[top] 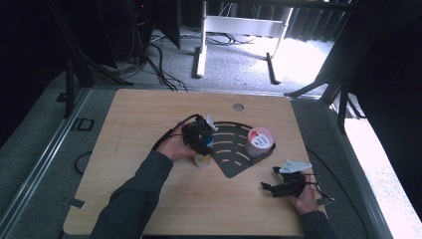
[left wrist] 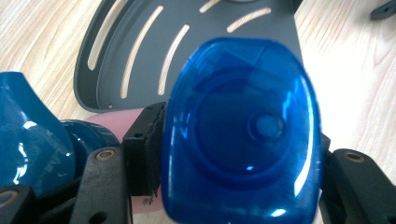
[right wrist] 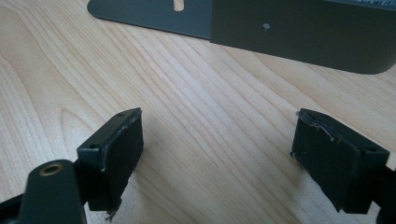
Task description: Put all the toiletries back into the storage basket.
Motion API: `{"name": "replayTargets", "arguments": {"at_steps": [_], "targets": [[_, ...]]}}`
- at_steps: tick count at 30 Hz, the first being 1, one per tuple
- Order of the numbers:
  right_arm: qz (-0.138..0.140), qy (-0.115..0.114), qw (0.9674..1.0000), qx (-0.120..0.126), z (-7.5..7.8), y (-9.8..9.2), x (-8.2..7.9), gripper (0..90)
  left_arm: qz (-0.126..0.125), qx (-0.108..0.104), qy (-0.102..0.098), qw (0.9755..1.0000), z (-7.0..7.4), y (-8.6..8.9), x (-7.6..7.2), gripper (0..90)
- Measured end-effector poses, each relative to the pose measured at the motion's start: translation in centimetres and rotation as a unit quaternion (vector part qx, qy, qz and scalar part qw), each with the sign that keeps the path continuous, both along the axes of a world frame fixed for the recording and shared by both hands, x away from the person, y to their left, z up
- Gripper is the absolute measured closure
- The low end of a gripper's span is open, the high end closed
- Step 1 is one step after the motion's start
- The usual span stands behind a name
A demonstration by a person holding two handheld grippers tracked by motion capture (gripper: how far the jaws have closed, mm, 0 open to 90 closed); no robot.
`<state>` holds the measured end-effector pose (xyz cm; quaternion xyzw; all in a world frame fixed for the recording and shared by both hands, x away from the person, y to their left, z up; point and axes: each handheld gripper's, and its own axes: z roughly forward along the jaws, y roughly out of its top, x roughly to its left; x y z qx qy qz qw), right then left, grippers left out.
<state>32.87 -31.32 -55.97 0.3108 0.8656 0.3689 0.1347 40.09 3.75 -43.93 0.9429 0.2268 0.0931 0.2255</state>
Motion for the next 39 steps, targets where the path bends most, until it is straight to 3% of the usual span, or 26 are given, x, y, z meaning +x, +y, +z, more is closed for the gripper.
{"name": "replayTargets", "arguments": {"at_steps": [8,15,22,39], "targets": [[0.0,0.0,1.0,0.0,0.0,0.0,0.0,16.3,-0.007,0.027,0.003,0.9996,-0.6,-0.3,0.1,41.5],[0.0,0.0,1.0,0.0,0.0,0.0,0.0,16.3,-0.014,0.048,-0.011,0.9987,-0.6,-0.6,-0.2,43.0],[0.0,0.0,1.0,0.0,0.0,0.0,0.0,16.3,-0.016,0.051,0.003,0.9986,-0.9,-0.6,0.1,44.2],[0.0,0.0,1.0,0.0,0.0,0.0,0.0,16.3,-0.018,0.069,0.009,0.9974,-1.4,-0.9,-0.1,45.1]]}}
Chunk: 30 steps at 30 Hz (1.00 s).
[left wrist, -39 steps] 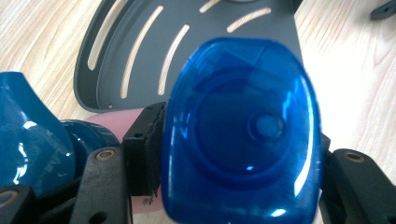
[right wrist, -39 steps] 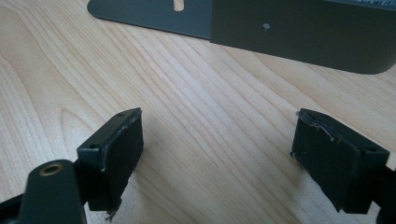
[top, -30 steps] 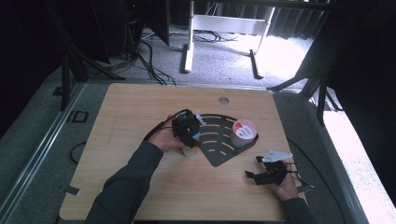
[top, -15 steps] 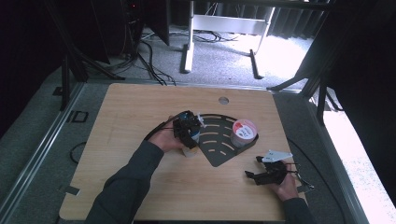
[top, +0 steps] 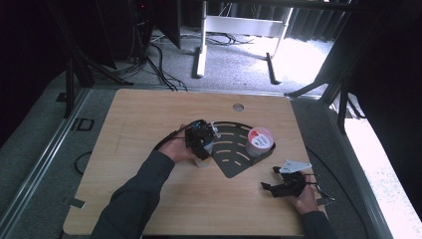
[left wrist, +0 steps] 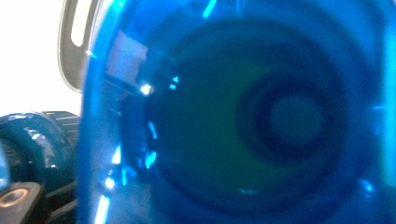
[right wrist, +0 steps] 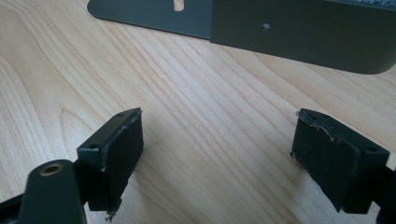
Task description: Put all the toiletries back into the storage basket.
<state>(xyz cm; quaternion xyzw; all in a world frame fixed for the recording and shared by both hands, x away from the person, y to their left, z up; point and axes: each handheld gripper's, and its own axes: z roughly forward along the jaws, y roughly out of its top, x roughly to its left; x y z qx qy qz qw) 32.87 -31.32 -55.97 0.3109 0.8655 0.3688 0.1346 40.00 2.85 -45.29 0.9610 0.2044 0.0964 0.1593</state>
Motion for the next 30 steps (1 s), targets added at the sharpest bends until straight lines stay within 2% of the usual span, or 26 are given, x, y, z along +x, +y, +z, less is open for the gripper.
{"name": "replayTargets", "arguments": {"at_steps": [11,17,30], "targets": [[0.0,0.0,1.0,0.0,0.0,0.0,0.0,16.3,-0.003,0.005,0.014,0.9999,-0.32,-0.16,-0.02,50.0],[0.0,0.0,1.0,0.0,0.0,0.0,0.0,16.3,-0.006,0.018,0.019,0.9996,-0.81,-0.3,-0.04,51.5],[0.0,0.0,1.0,0.0,0.0,0.0,0.0,16.3,-0.004,0.008,0.029,0.9996,-0.66,-0.31,0.03,54.6]]}}
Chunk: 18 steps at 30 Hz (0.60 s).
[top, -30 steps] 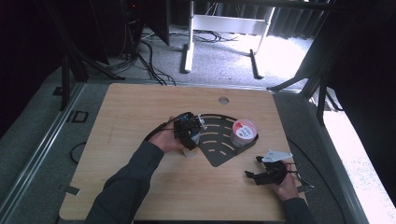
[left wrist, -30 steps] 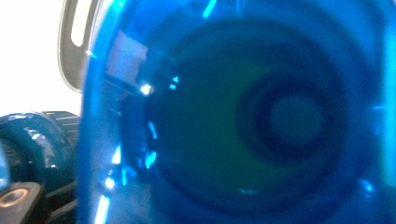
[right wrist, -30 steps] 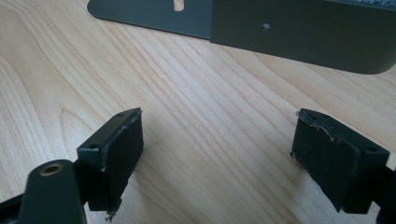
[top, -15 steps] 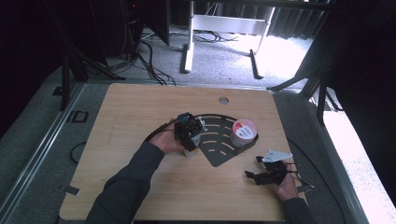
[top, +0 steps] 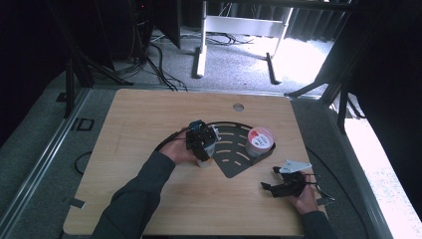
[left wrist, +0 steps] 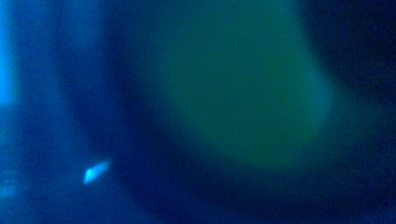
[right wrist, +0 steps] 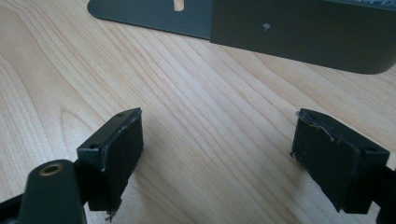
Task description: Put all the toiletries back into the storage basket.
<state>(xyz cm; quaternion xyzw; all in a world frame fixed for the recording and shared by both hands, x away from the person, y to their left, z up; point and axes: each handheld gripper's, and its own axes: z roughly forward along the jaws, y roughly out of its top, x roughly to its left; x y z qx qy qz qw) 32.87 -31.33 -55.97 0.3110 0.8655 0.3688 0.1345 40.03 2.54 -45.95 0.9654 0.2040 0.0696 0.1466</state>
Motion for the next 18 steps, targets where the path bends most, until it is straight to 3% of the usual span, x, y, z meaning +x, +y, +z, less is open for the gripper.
{"name": "replayTargets", "arguments": {"at_steps": [9,18], "targets": [[0.0,0.0,1.0,0.0,0.0,0.0,0.0,16.3,0.0,0.001,-0.003,1.0,0.07,-0.13,-0.15,55.6],[0.0,0.0,1.0,0.0,0.0,0.0,0.0,16.3,-0.001,-0.002,0.006,1.0,0.13,-0.23,-0.25,55.8]]}}
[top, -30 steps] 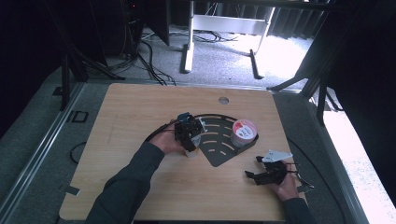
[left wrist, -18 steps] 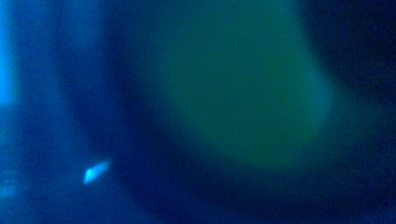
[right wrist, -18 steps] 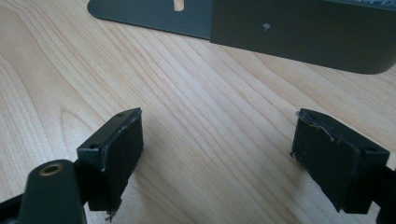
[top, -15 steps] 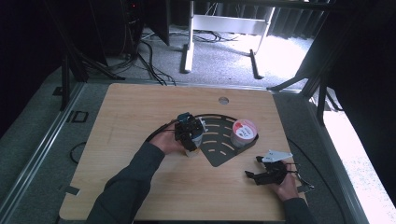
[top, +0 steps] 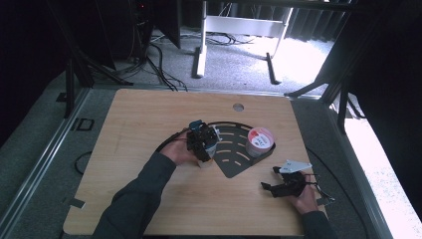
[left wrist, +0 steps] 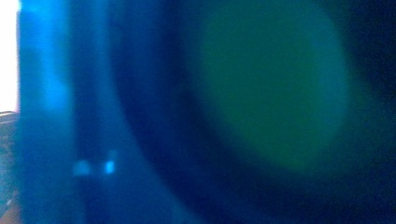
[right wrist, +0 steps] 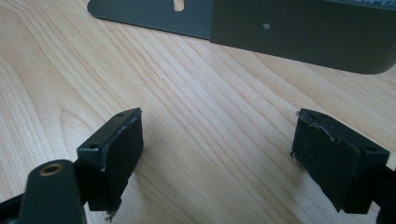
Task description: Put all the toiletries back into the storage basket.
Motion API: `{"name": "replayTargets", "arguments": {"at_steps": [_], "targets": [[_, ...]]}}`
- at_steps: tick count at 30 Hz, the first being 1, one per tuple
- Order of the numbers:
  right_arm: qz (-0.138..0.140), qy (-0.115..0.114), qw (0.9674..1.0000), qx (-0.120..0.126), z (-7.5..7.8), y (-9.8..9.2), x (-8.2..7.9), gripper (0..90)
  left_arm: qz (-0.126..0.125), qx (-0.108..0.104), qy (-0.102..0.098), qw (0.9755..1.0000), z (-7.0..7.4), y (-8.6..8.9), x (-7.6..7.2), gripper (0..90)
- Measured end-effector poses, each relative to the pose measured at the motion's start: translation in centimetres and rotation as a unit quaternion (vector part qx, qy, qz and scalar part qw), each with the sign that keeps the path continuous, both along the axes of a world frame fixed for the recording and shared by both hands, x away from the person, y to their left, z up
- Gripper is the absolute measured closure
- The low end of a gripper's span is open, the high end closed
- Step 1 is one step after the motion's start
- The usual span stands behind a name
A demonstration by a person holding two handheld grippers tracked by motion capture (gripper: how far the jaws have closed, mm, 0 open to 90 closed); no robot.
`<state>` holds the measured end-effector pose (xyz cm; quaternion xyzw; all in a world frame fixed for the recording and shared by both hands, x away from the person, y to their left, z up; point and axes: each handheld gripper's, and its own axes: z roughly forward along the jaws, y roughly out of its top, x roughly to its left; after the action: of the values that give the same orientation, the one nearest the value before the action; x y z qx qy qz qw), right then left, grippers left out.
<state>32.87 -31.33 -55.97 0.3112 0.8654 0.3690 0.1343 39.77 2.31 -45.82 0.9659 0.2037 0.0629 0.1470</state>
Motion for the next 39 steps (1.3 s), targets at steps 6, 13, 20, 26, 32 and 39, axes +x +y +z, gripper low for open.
{"name": "replayTargets", "arguments": {"at_steps": [6,13,20,26,32,39], "targets": [[0.0,0.0,1.0,0.0,0.0,0.0,0.0,16.3,-0.004,-0.016,0.007,0.9998,0.3,0.0,-0.2,55.7],[0.0,0.0,1.0,0.0,0.0,0.0,0.0,16.3,-0.006,-0.022,0.015,0.9996,0.4,-0.2,-0.2,55.7],[0.0,0.0,1.0,0.0,0.0,0.0,0.0,16.3,-0.006,-0.035,0.021,0.9991,0.6,-0.5,-0.2,55.6],[0.0,-0.001,1.0,0.0,0.0,0.0,0.0,16.3,-0.006,-0.045,0.024,0.9987,0.8,-0.7,-0.2,55.7],[0.0,-0.001,1.0,0.0,0.0,0.0,0.0,16.3,-0.008,-0.05,0.023,0.9985,1.0,-1.2,-0.3,55.7],[0.0,-0.001,1.0,0.0,0.0,0.0,0.0,16.3,-0.001,-0.057,0.019,0.9982,1.4,-1.7,-0.2,55.6]]}}
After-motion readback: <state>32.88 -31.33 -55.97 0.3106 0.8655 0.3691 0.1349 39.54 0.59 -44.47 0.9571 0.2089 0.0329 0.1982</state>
